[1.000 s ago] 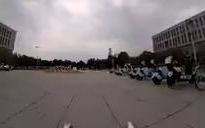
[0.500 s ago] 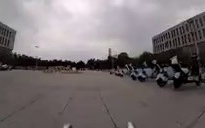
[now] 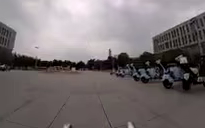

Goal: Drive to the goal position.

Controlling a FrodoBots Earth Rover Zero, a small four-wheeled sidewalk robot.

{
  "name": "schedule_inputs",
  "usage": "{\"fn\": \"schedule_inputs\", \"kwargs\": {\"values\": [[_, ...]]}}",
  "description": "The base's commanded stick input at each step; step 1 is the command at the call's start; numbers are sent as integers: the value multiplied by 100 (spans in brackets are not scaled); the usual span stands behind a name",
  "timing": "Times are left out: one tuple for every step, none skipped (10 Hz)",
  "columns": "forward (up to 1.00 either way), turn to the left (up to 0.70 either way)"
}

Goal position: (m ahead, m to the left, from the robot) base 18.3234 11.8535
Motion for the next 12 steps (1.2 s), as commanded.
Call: {"fn": "schedule_inputs", "kwargs": {"values": [[70, 0], [70, 0], [70, 0], [70, 0], [70, 0], [70, -9], [70, -13], [70, -14], [70, -14], [70, -14], [70, -14], [70, -14]]}}
